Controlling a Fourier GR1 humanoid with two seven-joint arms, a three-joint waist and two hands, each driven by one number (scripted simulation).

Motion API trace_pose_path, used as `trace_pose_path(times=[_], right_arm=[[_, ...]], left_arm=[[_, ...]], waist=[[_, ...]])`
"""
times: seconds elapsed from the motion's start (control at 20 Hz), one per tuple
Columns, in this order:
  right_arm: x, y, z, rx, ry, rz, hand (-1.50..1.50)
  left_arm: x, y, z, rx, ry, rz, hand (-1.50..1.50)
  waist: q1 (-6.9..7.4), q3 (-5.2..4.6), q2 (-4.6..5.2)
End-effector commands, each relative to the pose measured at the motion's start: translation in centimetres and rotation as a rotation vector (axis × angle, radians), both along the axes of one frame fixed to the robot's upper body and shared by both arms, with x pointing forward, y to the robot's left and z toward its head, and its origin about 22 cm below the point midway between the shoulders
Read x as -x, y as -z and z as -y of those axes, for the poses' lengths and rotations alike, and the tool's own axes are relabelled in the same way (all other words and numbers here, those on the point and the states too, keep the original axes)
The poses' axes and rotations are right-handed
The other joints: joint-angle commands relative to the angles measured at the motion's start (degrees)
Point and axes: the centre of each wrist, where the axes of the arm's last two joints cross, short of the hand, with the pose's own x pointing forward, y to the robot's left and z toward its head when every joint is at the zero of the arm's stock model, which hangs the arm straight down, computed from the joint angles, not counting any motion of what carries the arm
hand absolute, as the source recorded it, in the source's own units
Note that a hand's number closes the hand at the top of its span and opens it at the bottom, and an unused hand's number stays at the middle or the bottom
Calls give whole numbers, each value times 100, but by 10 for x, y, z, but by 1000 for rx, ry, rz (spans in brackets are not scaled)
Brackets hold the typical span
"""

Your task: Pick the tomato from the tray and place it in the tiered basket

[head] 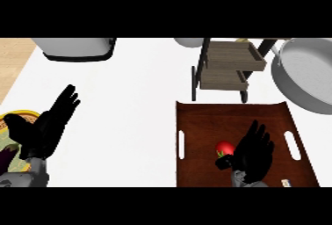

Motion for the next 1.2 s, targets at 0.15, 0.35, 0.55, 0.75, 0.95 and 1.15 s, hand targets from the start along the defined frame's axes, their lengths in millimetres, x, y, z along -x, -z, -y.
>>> trace_pose_path(times=[0.15, 0.35, 0.55, 0.75, 0.95, 1.15], right_arm=[[8, 5, 3, -33, 157, -130, -150], [3, 7, -8, -137, 113, -189, 150], [-9, 17, -13, -43, 76, -233, 150], [3, 25, -15, 21, 47, -230, 150], [-26, -16, 89, 83, -263, -176, 150], [-34, -45, 109, 199, -620, -130, 150]], left_arm=[[2, 15, 8, 9, 1, -2, 0], [-3, -5, 3, 13, -4, -2, 0], [-7, -9, 1, 12, 7, -4, 0], [6, -6, 1, 6, -6, 11, 0], [8, 1, 9, 3, 14, -2, 0], [1, -8, 4, 14, 14, -2, 0]], waist=[[-35, 2, 1], [9, 5, 2], [23, 4, 11], [30, 3, -2], [-11, 4, 6], [99, 10, -14]])
